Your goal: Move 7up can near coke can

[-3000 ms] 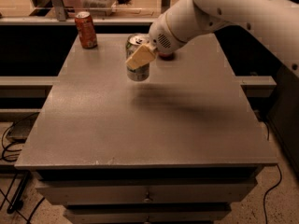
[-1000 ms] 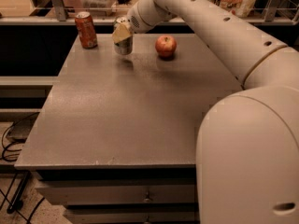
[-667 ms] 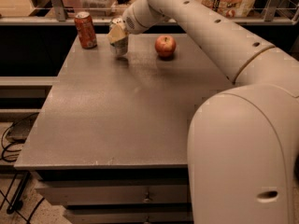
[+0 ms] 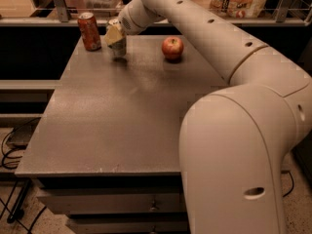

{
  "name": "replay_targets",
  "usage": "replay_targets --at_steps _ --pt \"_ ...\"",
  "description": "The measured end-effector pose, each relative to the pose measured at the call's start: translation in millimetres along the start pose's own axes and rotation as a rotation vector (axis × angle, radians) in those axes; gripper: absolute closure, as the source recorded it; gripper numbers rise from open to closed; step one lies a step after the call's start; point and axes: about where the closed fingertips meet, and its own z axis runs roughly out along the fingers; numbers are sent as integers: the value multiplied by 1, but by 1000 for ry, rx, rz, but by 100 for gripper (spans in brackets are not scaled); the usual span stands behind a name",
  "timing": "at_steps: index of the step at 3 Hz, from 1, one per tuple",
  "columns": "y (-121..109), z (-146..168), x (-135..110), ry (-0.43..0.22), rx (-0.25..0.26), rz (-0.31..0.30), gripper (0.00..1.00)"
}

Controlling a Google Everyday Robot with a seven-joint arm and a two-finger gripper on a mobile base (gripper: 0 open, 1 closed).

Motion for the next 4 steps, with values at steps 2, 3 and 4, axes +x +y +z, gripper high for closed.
replay_targets --at_steps 2,3,4 --pt "12 16 -15 23 -16 -47 58" --pt "14 22 -16 45 -21 -58 35" --pt "13 22 -12 68 -12 -69 12"
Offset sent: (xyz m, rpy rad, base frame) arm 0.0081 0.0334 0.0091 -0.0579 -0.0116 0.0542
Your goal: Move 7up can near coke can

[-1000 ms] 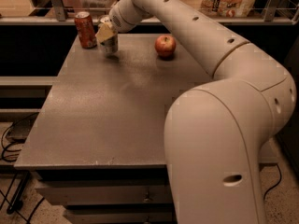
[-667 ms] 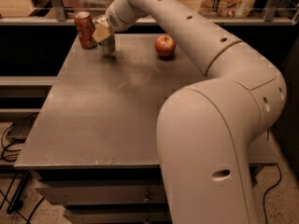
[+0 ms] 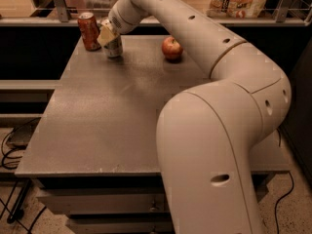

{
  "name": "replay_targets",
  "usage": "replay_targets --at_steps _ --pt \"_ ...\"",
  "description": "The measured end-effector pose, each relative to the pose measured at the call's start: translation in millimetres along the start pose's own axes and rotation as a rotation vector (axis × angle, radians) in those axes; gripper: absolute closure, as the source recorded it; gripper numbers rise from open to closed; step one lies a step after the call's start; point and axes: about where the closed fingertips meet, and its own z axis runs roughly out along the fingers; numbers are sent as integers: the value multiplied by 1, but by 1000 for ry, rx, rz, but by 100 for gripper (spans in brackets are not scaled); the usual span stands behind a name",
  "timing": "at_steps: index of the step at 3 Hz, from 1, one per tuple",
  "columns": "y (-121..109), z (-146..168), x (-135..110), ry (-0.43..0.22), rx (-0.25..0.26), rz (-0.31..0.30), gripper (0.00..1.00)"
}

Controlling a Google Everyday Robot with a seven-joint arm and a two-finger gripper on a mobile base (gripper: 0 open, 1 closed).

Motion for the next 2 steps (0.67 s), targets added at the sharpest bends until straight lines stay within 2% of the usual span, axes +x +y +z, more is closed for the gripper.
replay_targets --at_steps 1,2 --pt "2 3 1 1 -4 0 0" --pt "2 3 1 2 -5 0 0"
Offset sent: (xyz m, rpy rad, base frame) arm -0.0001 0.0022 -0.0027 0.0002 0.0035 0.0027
